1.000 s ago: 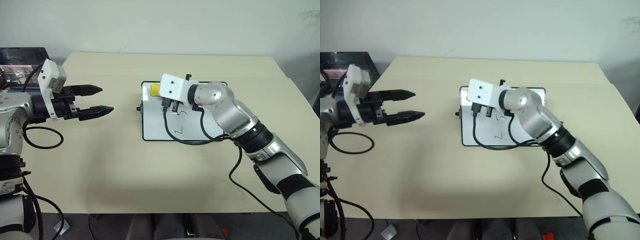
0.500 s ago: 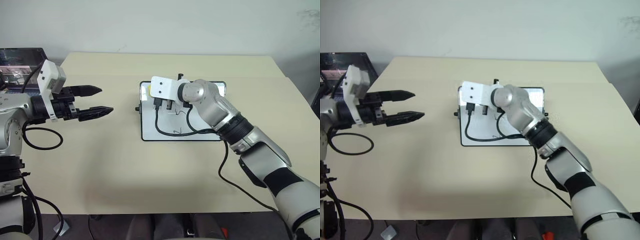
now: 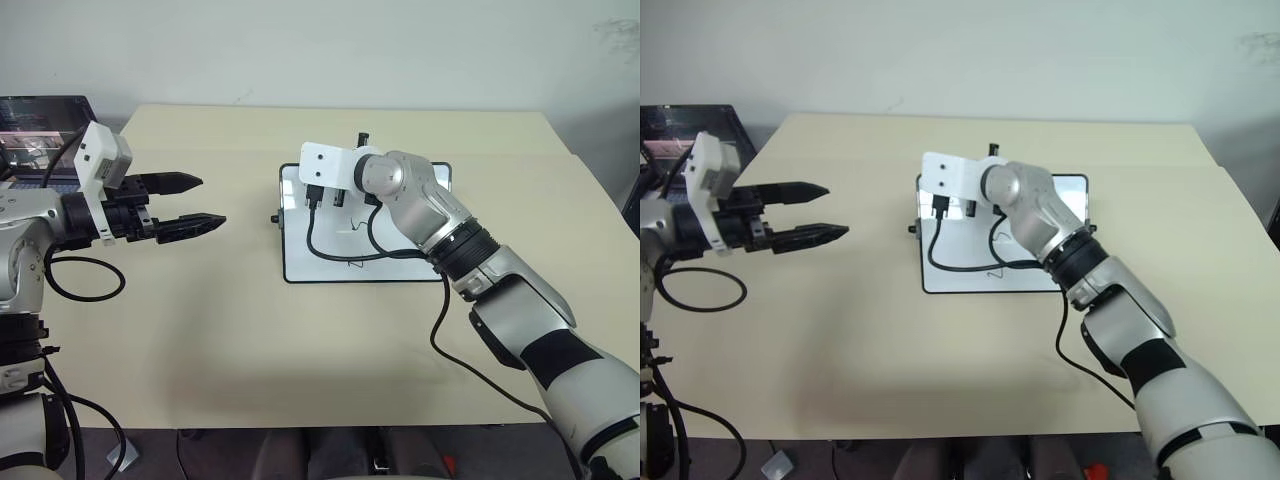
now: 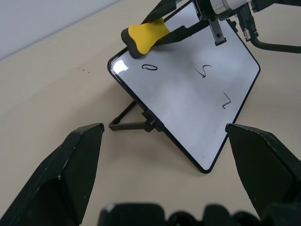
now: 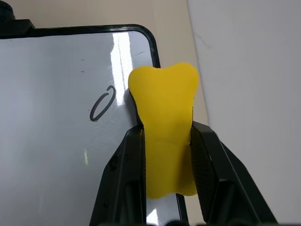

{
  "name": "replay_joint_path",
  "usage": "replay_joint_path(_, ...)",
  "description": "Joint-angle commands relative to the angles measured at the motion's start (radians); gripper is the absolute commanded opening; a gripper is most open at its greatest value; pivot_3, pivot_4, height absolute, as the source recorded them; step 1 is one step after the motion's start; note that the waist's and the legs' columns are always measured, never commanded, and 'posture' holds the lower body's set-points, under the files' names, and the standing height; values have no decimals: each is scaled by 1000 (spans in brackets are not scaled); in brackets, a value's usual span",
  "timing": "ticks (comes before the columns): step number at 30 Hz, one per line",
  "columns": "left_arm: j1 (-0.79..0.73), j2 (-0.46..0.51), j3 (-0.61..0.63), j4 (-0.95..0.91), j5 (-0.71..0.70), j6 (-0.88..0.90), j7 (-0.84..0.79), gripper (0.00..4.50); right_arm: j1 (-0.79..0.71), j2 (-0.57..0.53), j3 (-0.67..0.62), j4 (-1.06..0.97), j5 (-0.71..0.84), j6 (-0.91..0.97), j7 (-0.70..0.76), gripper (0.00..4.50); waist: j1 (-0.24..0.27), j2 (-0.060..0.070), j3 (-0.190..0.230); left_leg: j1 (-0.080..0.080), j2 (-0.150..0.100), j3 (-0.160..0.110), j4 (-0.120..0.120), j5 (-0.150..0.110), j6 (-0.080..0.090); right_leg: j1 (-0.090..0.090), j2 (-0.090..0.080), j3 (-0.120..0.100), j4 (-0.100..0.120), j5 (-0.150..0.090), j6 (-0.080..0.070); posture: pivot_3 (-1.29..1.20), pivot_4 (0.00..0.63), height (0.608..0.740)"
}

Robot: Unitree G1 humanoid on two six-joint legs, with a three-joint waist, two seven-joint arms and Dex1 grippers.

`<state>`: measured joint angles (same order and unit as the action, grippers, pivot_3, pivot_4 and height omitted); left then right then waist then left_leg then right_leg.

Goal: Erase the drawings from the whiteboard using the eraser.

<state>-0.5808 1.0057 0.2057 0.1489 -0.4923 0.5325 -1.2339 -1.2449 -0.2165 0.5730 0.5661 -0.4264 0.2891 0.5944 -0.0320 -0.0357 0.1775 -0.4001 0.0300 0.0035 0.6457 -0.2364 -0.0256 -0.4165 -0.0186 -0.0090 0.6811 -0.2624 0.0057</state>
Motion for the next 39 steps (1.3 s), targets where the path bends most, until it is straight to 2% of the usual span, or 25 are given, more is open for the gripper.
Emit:
replay_joint_path(1, -21, 23, 35, -19, -7, -16, 3, 4500, 1, 3, 7, -14, -36, -13, 18, 959, 0, 0, 0, 0, 0, 0, 0, 0, 0, 0, 0, 0, 0, 0, 0, 0, 150, 740)
replay_joint_path(11, -25, 22, 35, -16, -4, -20, 9, 4500, 41, 10, 41, -94, -104, 24, 105, 959, 0, 0, 0, 0, 0, 0, 0, 0, 0, 0, 0, 0, 0, 0, 0, 0, 150, 740)
replay_joint_path(15, -26, 21, 35, -15, -4, -22, 11, 4500, 93, -6, 83, -184, -135, 76, 210, 959, 0, 0, 0, 0, 0, -1, 0, 0, 0, 0, 0, 0, 0, 0, 0, 0, 150, 740)
replay_joint_path(22, -29, 20, 31, -11, -2, -26, 12, 4500, 140, -8, 100, -252, -162, 123, 295, 959, 0, 0, 0, 1, 0, -1, 0, 0, 0, 1, 0, -1, 0, 0, 0, 0, 150, 740)
replay_joint_path(30, -35, 19, 27, -8, 2, -28, 11, 4500, 76, -18, 48, -189, -173, 131, 247, 959, 0, 0, 0, 1, 0, -1, 1, 0, 0, 1, 0, -1, 0, 0, 0, 0, 150, 740)
replay_joint_path(39, -47, 17, 20, 1, 7, -34, 8, 4500, -22, -56, -14, -15, -168, 80, 111, 959, 2, 0, 0, 1, 0, -1, 1, 1, 0, 1, 0, -1, 0, 0, 0, 0, 150, 740)
